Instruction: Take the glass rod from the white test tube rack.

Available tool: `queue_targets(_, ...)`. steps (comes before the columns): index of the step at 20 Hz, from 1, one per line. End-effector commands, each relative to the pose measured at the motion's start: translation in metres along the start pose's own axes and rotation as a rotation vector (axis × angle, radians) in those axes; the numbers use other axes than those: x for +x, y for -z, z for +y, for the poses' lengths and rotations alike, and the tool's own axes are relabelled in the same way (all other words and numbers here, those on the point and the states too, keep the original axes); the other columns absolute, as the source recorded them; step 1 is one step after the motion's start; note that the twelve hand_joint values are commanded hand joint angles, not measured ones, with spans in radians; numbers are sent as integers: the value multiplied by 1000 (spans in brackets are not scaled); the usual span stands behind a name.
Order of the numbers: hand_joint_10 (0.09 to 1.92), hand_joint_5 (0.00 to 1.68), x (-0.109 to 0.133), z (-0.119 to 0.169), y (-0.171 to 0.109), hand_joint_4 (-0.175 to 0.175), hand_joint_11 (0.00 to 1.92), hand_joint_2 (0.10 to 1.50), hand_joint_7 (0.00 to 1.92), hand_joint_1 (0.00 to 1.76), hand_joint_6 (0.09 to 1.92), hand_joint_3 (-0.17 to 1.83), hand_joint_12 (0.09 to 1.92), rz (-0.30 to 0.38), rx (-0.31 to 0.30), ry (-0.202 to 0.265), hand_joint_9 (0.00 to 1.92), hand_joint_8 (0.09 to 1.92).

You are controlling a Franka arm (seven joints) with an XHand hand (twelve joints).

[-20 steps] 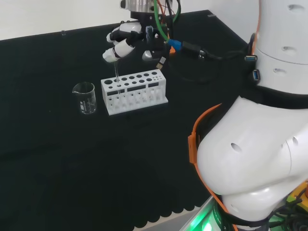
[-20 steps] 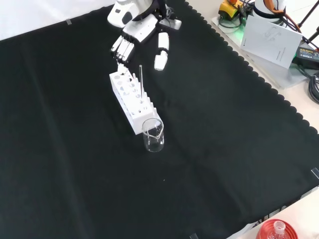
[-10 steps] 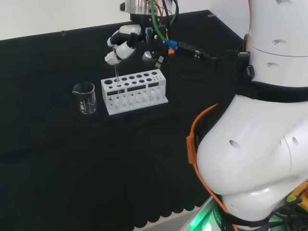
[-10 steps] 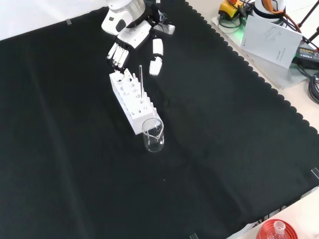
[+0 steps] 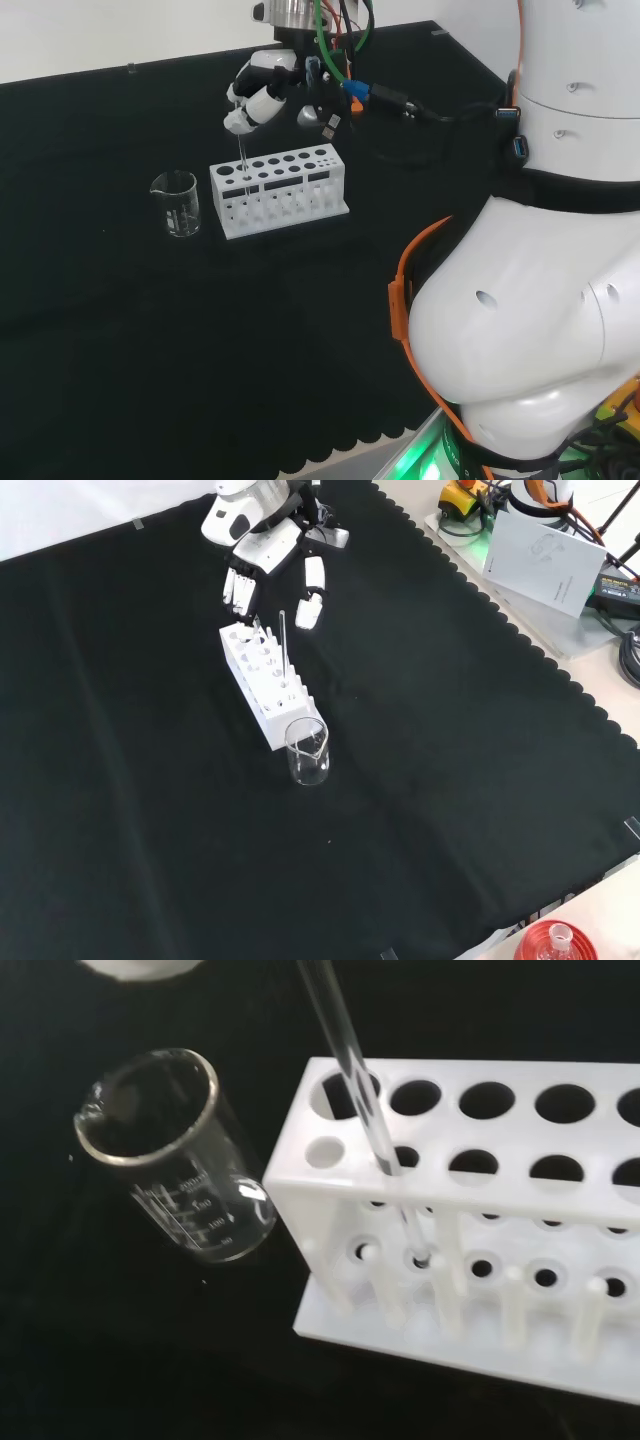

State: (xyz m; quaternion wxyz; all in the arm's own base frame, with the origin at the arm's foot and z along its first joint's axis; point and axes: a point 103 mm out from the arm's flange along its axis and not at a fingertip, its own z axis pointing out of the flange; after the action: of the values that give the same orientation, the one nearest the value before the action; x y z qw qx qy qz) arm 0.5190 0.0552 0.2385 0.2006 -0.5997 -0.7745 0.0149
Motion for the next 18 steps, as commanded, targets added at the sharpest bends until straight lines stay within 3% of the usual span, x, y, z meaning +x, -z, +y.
queue_targets(1,645,525,4,3,-2,-167,631,740,685,795,321,494,1261,-3,-14,8,817,723)
queue_targets(7,631,510,5,3,-3,-175,727,721,812,818,665,550,1236,-22,-19,6,919,719)
queue_targets(12,591,689,15,9,-5,-175,925,718,994,888,835,583,1159,-43,-67,19,1083,688)
queue_targets(17,466,880,22,12,-3,-175,1200,713,1161,1020,829,630,982,-73,-107,22,1287,633)
queue_targets(18,440,937,23,13,-2,-175,1247,784,1188,1074,878,535,952,-76,-109,23,1319,624)
